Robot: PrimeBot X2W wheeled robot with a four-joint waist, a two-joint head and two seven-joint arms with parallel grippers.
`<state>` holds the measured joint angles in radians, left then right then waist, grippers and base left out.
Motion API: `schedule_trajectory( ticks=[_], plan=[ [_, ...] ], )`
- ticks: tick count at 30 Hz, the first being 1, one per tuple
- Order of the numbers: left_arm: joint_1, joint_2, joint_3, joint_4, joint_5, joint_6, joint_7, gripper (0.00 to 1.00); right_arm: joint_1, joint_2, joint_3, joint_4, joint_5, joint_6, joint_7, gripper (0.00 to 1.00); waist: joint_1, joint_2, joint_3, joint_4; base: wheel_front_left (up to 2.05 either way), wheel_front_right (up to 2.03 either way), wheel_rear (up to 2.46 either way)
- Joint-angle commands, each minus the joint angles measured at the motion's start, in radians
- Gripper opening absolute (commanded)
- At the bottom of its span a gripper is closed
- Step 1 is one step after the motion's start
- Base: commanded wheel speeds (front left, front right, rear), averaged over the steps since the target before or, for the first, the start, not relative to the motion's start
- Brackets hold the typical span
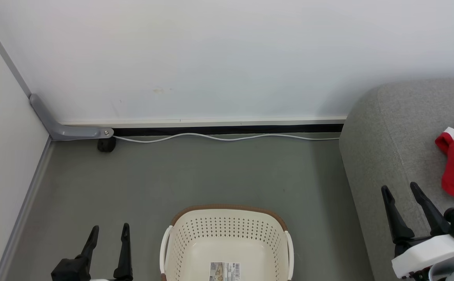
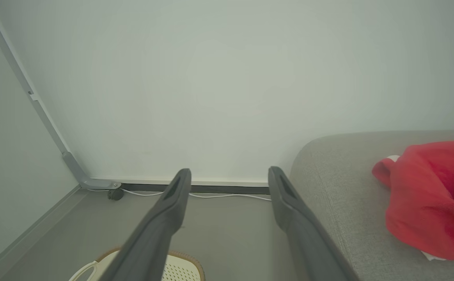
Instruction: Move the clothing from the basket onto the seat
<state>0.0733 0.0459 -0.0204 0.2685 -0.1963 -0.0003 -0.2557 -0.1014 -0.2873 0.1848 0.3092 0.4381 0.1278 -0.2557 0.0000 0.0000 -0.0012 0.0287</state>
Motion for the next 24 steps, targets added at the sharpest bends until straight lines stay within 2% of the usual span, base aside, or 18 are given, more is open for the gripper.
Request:
schedule_trajectory(
  ticks=[1, 15, 24],
  plan=[
    [-0.016, 0.005, 0.032, -0.028, -0.013, -0.006, -0.006, 1.00, -0.003, -0.015, 0.014, -0.015, -0.005, 0.003, -0.006, 1.00, 0.0000, 0.0000, -0.001, -0.002, 0.00, 0.00, 0.00],
    [-0.022, 0.004, -0.007, -0.029, -0.037, 0.013, -0.006, 1.00, -0.014, -0.021, 0.015, 0.005, -0.002, 0.003, -0.006, 1.00, 0.0000, 0.0000, 0.006, -0.009, 0.00, 0.00, 0.00],
    [-0.023, 0.004, -0.017, -0.027, -0.048, 0.009, -0.006, 1.00, -0.015, -0.018, 0.009, 0.003, 0.000, 0.003, -0.006, 1.00, 0.0000, 0.0000, 0.006, -0.012, 0.00, 0.00, 0.00]
  ],
)
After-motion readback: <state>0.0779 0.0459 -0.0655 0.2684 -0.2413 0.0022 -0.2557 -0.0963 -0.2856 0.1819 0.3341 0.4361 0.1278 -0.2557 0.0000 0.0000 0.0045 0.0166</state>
